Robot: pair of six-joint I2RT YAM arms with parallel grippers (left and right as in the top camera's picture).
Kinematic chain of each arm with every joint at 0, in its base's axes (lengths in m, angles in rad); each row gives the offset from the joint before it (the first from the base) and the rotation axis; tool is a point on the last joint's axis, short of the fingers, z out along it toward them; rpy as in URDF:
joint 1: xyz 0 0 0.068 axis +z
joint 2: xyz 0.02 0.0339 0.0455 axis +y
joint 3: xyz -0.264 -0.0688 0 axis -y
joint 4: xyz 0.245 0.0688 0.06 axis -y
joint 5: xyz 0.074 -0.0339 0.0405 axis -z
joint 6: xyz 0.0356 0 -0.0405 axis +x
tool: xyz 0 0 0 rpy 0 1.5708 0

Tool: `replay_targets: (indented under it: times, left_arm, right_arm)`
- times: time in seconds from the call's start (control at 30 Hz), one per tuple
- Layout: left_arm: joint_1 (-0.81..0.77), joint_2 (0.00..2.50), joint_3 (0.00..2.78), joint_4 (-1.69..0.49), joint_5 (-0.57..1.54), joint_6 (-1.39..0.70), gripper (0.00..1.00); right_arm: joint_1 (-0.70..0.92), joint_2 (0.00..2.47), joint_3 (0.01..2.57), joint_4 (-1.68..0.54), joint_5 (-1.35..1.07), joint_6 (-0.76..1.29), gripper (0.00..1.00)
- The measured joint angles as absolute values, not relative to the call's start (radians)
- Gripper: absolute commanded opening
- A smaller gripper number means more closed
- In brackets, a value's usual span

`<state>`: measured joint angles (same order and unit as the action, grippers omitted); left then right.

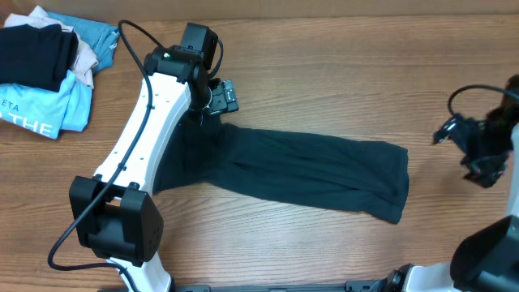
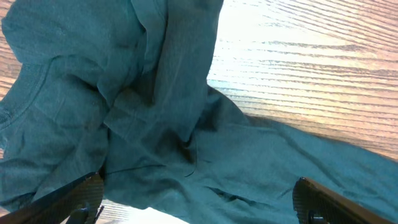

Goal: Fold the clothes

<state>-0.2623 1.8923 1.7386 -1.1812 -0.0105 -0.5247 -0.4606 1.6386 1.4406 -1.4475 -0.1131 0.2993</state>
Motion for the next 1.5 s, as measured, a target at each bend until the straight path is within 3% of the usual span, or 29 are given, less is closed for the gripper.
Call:
replay_targets:
  times: [0.23,0.83,0.87,0.97,1.0,1.07,1.1,1.3,1.5]
  left_arm:
    - [-0.262,1.892,1.738,-1.209,-0.01,-0.525,1.0]
    - [-0.262,1.892,1.738,-1.219,-0.01,-0.525,1.0]
    - [-0.262,1.892,1.738,-1.219,-0.01,-0.525,1.0]
    - [-0.262,1.892,1.738,-1.219,-0.01,-0.525,1.0]
    - [-0.262,1.892,1.738,-1.22,-0.01,-0.525,1.0]
    - [-0.262,1.892,1.738,-1.226,-0.01,-0.525,1.0]
    - [-0.262,1.892,1.738,-1.227,-0.01,-0.525,1.0]
    - [-0.262,1.892,1.738,-1.234,-0.01,-0.525,1.0]
    - [-0.262,1.892,1.738,-1.234,-0.007,-0.525,1.0]
  right_arm:
    - [-0.465,1.655,1.108,-1.261,-0.289,0.206,1.0]
    - [-0.473,1.619,0.784,-0.831,-0.564,0.2,0.99]
    - [-0.472,1.618,0.778,-0.818,-0.583,0.195,0.93]
    - [-0.471,1.62,0.759,-0.78,-0.621,0.176,0.5]
    - [-0.471,1.625,0.749,-0.76,-0.616,0.182,0.44]
    - [-0.471,1.639,0.735,-0.742,-0.6,0.187,0.15]
    - [-0.471,1.64,0.734,-0.738,-0.597,0.196,0.06]
    - [-0.471,1.645,0.78,-0.752,-0.514,0.272,0.04]
    - [-0.467,1.656,1.234,-1.114,-0.202,0.336,0.04]
